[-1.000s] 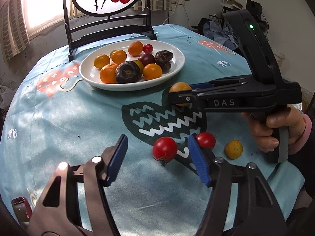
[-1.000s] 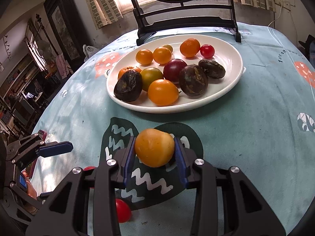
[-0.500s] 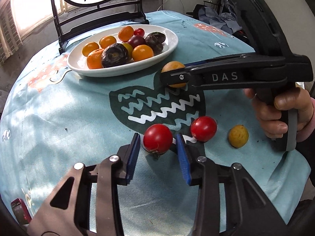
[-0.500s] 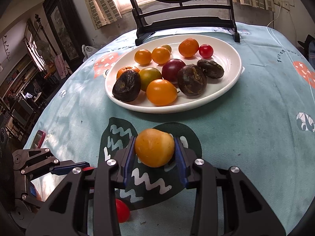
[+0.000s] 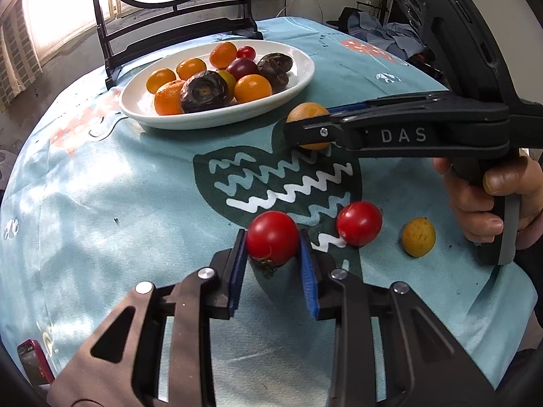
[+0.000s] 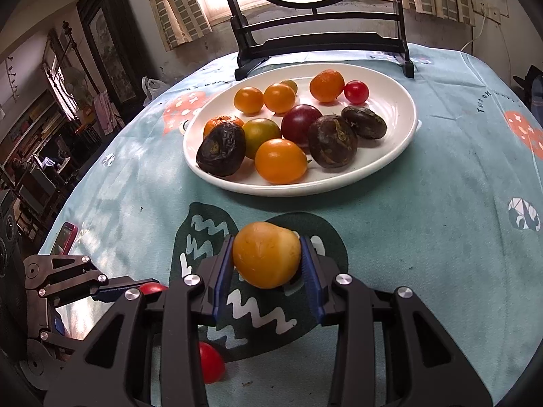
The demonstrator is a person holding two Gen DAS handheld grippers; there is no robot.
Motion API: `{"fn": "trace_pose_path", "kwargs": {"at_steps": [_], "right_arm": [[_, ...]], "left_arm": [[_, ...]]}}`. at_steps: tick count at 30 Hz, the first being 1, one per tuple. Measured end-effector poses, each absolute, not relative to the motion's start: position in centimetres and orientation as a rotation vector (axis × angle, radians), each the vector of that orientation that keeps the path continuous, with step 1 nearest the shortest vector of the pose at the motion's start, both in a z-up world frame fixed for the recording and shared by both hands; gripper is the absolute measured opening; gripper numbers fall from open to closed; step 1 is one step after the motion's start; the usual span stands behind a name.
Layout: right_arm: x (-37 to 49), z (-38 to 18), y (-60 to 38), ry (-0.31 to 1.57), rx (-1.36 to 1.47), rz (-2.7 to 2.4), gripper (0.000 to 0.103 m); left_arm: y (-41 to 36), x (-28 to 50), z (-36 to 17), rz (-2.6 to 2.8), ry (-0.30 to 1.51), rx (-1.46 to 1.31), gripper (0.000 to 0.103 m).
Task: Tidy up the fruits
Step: 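Lower the yellow-orange and red tomatoes onto the white plate and open both tools, then grasp the small yellow-brown fruit with the right tool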
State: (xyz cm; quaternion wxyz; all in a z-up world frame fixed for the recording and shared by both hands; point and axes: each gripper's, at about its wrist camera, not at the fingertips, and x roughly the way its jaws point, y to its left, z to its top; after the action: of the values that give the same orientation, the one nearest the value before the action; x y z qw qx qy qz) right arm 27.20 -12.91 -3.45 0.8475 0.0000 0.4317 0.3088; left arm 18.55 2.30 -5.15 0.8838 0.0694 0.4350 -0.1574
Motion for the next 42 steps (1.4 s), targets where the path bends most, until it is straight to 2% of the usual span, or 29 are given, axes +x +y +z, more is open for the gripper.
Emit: {"fn": "trace_pose_path", "kwargs": {"at_steps": [12,19,30,31,32,34,36,38,42], "right_arm": [[25.8,-1.1,-13.7,0.809,0.031,0.679,0.039],[27.8,0.9,-14.5,0.679,0.075,0.594,0.039],[34.6,0.3,-14.6,0.677,0.116,0.532,0.039],[35.0,0.2,-14.6,0.679,0.119,0.533,0.039],[35.4,0.1,-14.6,0.685,0.122,0.526,0.045],[35.6,0.1,-14.6,0.708,0.128,0.511,0.049],[35.3,0.3,-15.0,0.713,0.145,0.536,0.049],[34.6,0.7,-15.2,0.703,0.139,0.546,0.05],[32.5,1.1,-15.6,0.7,0.124,0.58,0.052]], "left_arm": [[4.1,19.4,-1.6,-0.227,0.765,0.045,0.03],[4.1,24.4,0.7,-0.158,0.705,0.012,0.03],[5.5,33.1,0.9,-0.064,0.714,-0.091,0.03],[5.6,33.4,0.8,-0.054,0.721,-0.102,0.034],[5.8,33.6,0.8,-0.046,0.722,-0.112,0.055],[5.9,33.1,1.2,-0.016,0.689,-0.117,0.076],[5.7,32.3,1.8,-0.011,0.671,-0.083,0.077],[5.6,31.4,2.4,-0.001,0.663,-0.063,0.085],[6.0,28.9,2.8,0.02,0.649,-0.088,0.092]]}}
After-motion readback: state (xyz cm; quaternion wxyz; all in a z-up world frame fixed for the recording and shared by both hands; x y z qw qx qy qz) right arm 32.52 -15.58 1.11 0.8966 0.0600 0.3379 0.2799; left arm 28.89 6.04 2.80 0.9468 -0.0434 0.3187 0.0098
